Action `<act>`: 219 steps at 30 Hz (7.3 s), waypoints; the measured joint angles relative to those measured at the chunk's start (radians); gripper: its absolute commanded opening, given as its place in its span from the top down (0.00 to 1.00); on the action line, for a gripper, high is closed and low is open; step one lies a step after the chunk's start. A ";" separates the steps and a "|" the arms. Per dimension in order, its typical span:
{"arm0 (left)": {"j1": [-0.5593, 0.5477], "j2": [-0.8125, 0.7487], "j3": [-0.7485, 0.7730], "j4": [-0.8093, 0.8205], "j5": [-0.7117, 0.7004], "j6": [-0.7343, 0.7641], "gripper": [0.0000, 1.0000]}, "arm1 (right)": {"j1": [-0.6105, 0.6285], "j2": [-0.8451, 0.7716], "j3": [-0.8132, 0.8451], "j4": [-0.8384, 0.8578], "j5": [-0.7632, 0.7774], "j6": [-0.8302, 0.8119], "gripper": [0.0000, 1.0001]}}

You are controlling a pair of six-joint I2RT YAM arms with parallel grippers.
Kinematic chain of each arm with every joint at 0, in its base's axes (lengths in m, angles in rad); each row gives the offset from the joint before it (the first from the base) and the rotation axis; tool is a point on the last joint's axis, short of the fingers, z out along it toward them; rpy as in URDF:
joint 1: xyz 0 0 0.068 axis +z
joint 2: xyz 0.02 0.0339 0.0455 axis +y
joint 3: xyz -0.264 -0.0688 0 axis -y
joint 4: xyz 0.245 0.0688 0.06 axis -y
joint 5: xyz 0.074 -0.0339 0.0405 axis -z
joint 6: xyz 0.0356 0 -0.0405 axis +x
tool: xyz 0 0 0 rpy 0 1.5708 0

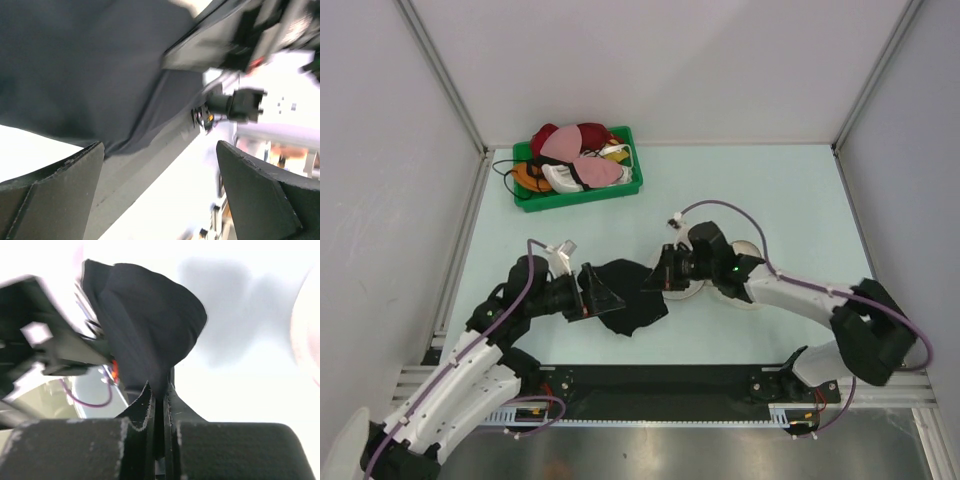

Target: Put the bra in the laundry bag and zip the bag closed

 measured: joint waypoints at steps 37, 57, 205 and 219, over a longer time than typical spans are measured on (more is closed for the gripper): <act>-0.136 0.161 0.043 0.182 -0.060 -0.008 0.02 | -0.066 -0.333 0.012 -0.236 -0.027 0.000 1.00; -0.160 0.262 0.032 0.404 -0.027 -0.063 1.00 | -0.051 -0.368 0.108 -0.471 0.112 -0.052 0.28; -0.332 1.324 0.693 0.264 -0.791 0.369 1.00 | -0.325 -0.562 0.240 -1.066 0.463 -0.291 1.00; -0.461 0.785 0.614 0.158 -0.802 0.426 1.00 | -0.316 -0.453 0.315 -1.086 0.497 -0.343 1.00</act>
